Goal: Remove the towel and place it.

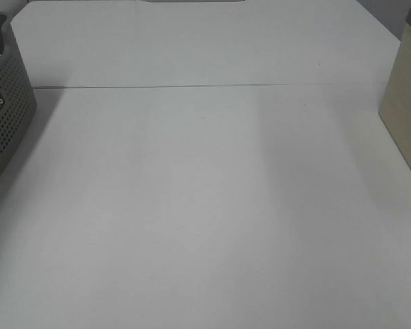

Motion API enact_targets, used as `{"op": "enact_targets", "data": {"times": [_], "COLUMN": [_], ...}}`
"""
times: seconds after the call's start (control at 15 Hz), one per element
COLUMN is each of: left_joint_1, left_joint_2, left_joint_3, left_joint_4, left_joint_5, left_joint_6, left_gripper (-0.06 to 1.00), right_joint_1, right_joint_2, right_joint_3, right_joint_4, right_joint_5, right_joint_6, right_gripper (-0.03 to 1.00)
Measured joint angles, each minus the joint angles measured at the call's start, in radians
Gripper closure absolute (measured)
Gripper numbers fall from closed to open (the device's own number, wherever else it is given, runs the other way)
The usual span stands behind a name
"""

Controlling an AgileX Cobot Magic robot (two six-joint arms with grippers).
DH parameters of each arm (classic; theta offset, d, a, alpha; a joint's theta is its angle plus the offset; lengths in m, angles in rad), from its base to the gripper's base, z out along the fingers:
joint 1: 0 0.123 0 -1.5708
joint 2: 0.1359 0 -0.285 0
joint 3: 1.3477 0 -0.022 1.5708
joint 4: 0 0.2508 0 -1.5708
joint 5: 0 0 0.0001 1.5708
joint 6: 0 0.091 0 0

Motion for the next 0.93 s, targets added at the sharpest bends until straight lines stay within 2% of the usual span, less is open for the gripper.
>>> {"op": "enact_targets", "data": {"times": [0.13,0.2,0.27,0.33,0.6,0.93], "left_joint_1": [0.000,0.000,-0.006,-0.016,-0.082,-0.149], "left_joint_2": [0.000,-0.001,-0.023,-0.060,-0.249,-0.443], "left_joint_3": [-0.032,-0.067,-0.115,-0.132,-0.187,-0.190], "left_joint_4": [0.000,0.000,0.000,-0.003,-0.038,-0.087], "left_joint_5": [0.015,0.018,0.018,0.020,0.023,0.025], "left_joint_6": [-0.059,-0.106,-0.201,-0.230,-0.272,-0.359], "left_gripper": [0.94,0.94,0.94,0.94,0.94,0.94], "right_joint_1": [0.000,0.000,0.000,0.000,0.000,0.000], "right_joint_2": [0.000,0.000,0.000,0.000,0.000,0.000], "right_joint_3": [0.000,0.000,0.000,0.000,0.000,0.000], "right_joint_4": [0.000,0.000,0.000,0.000,0.000,0.000], "right_joint_5": [0.000,0.000,0.000,0.000,0.000,0.000], "right_joint_6": [0.000,0.000,0.000,0.000,0.000,0.000], "right_gripper": [0.24,0.24,0.24,0.24,0.24,0.24]}}
